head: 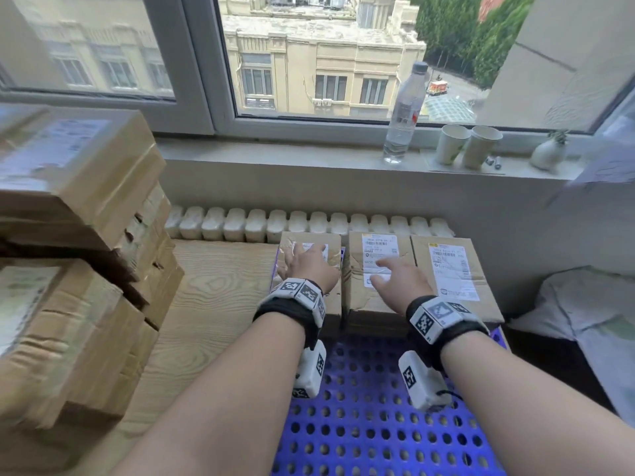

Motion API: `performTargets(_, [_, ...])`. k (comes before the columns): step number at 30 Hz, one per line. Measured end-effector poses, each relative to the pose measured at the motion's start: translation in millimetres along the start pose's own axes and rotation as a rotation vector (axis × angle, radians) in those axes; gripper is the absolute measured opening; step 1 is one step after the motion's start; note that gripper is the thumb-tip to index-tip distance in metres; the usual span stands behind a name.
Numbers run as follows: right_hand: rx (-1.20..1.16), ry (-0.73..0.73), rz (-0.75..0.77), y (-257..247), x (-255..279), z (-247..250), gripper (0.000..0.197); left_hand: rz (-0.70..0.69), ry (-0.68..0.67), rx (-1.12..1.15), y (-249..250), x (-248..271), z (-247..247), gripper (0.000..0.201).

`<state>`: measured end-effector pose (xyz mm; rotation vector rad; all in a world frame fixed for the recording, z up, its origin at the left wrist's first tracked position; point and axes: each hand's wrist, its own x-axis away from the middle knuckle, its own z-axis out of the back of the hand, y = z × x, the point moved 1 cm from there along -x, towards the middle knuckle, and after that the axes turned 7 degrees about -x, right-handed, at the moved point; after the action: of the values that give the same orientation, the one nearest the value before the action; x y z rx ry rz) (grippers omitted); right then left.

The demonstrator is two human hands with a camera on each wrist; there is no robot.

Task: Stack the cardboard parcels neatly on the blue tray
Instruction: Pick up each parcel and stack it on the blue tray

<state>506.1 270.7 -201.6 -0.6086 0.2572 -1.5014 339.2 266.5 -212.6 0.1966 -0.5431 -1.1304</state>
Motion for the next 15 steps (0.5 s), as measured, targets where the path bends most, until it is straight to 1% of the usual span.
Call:
performTargets(5, [-0.019,0.053,-0.028,-13,32,-4,0.042,-0.111,-0.017,-0.041,-8,25,9,0.059])
performTargets(15, [-0.09,0.094,-0.044,-33,100,-13,0.039,-0.237,0.035,-0.034,-36,80,28,0.053])
